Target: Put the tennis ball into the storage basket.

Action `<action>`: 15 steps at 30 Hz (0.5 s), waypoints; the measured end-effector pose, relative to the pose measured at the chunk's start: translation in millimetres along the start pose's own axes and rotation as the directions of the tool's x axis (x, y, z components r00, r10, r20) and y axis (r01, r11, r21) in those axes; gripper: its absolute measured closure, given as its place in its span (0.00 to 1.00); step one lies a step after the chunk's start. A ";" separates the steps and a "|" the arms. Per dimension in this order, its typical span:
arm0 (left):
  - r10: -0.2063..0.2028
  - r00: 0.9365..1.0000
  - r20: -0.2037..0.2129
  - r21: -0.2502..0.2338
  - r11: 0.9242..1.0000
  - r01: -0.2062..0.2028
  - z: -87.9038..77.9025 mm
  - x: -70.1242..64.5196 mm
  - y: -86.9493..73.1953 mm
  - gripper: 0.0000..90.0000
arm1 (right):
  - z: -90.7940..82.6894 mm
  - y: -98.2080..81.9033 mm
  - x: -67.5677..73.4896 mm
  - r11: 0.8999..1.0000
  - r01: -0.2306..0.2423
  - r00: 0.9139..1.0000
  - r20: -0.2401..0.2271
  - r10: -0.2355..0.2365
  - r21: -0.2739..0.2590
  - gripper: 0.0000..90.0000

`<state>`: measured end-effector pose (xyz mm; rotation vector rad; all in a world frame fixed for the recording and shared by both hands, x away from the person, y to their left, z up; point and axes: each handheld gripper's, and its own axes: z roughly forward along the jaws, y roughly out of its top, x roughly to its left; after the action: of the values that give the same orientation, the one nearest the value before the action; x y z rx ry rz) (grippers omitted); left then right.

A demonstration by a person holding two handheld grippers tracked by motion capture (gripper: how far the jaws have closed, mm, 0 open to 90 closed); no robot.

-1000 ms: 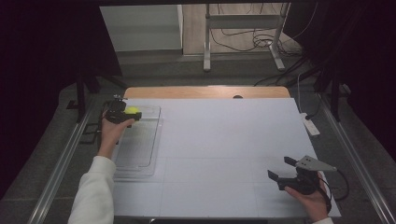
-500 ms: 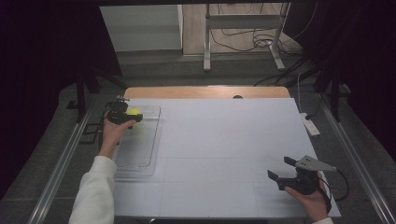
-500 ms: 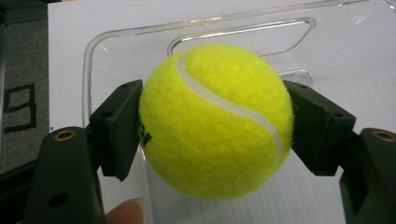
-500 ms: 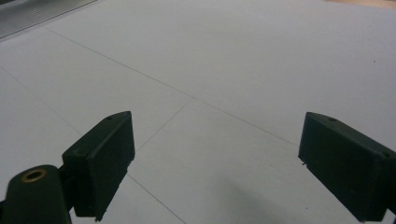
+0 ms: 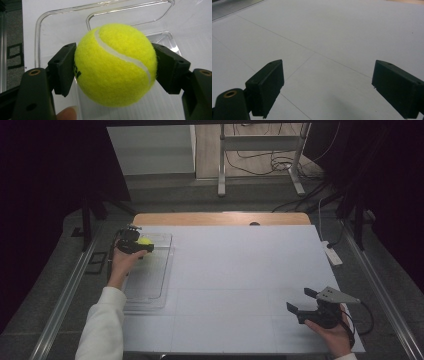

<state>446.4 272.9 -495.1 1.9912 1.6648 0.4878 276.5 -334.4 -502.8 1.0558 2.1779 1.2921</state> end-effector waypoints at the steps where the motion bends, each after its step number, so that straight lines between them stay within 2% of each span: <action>1: 0.006 1.000 -0.001 0.001 1.000 -0.006 0.7 -0.3 0.1 0.30 | -0.1 0.0 -0.3 1.000 0.000 1.000 0.002 0.000 0.002 0.12; 8: 0.042 0.999 -0.020 0.027 0.999 -0.041 6.9 -6.5 0.7 0.30 | 0.0 -0.2 -0.4 1.000 0.000 1.000 0.002 0.000 0.004 0.12; 15: 0.053 0.998 -0.029 0.038 0.998 -0.052 9.3 -8.4 0.8 0.30 | -0.2 -0.3 -0.4 1.000 -0.001 1.000 0.003 0.001 0.005 0.12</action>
<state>450.6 263.2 -501.9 2.0682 1.6544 0.5113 276.5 -334.9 -503.0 1.0600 2.1791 1.2855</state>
